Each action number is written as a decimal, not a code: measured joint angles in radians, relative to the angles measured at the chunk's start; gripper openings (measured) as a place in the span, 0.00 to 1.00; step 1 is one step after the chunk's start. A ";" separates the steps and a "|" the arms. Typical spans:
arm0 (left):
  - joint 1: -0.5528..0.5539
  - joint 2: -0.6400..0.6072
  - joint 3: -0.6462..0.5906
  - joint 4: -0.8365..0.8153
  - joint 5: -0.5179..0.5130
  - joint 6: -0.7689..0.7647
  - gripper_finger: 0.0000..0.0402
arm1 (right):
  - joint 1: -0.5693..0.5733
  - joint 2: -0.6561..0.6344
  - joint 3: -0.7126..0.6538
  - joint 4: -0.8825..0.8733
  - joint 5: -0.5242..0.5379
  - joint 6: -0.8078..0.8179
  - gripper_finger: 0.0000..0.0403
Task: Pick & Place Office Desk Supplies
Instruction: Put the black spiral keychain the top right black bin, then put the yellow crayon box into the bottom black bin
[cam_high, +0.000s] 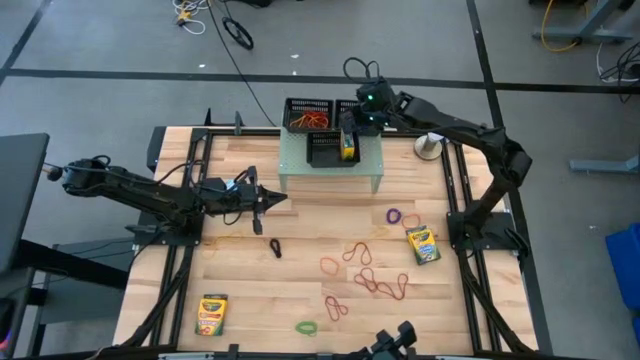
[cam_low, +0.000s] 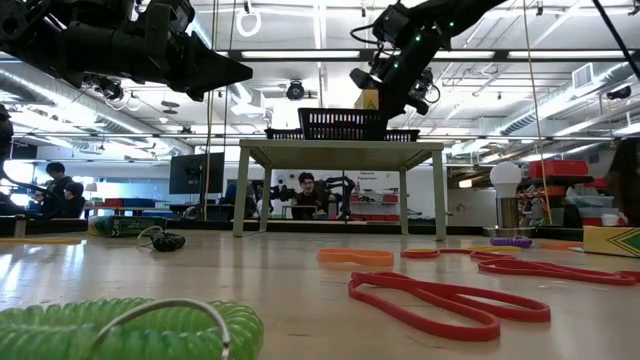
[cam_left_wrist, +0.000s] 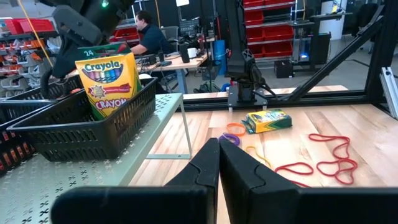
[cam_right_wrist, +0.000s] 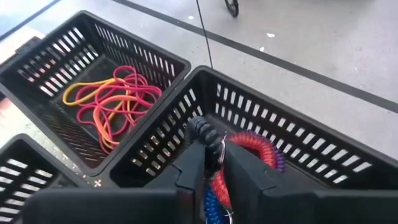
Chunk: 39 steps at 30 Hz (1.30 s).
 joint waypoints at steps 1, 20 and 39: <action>0.000 0.000 0.000 0.000 0.000 0.000 0.04 | -0.002 0.001 0.000 -0.001 0.000 0.000 0.19; 0.000 0.000 0.000 0.000 0.000 0.000 0.04 | 0.030 -0.274 -0.017 -0.165 0.124 -0.235 0.20; 0.000 0.000 0.000 0.000 0.000 0.000 0.04 | 0.725 -0.692 -0.957 0.606 0.215 -0.124 0.01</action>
